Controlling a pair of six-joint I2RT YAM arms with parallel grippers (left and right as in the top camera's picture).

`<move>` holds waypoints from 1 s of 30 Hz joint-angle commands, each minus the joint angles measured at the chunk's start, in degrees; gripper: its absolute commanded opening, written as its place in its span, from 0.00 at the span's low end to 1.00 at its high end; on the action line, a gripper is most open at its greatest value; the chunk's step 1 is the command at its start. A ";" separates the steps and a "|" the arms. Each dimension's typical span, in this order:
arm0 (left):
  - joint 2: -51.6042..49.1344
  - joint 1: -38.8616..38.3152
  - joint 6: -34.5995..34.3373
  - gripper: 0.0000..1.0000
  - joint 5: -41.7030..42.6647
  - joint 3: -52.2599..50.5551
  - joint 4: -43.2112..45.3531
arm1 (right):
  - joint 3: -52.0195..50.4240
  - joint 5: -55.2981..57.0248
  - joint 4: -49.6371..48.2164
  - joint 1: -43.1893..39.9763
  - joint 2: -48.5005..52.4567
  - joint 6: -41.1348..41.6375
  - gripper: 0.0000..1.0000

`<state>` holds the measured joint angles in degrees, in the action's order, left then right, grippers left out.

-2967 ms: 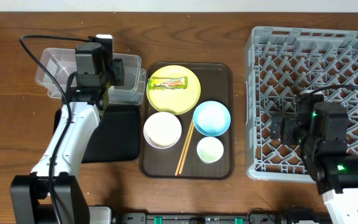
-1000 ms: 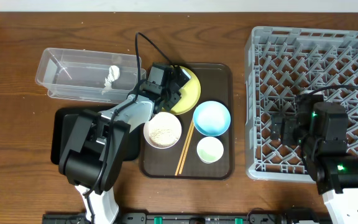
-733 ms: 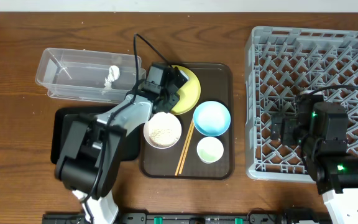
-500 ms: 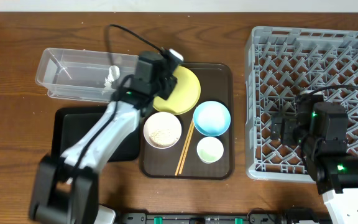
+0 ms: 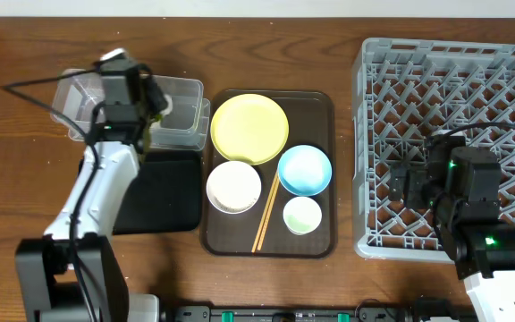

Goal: Sort waste into correct bins and load items into the dishwasher rack
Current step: 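Carry the wrapper with the left gripper into the clear bin, then grasp the rim of the white rice bowl with the left gripper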

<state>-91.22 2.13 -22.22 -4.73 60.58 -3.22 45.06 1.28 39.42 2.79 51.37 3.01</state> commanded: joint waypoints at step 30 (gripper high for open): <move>4.50 -30.08 1.62 0.88 6.69 -1.60 -27.41 | 1.16 0.17 0.11 -0.57 0.00 0.61 0.99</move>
<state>-85.34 -25.15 -22.00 2.13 60.23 -30.24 45.17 1.28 39.46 2.79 51.37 3.01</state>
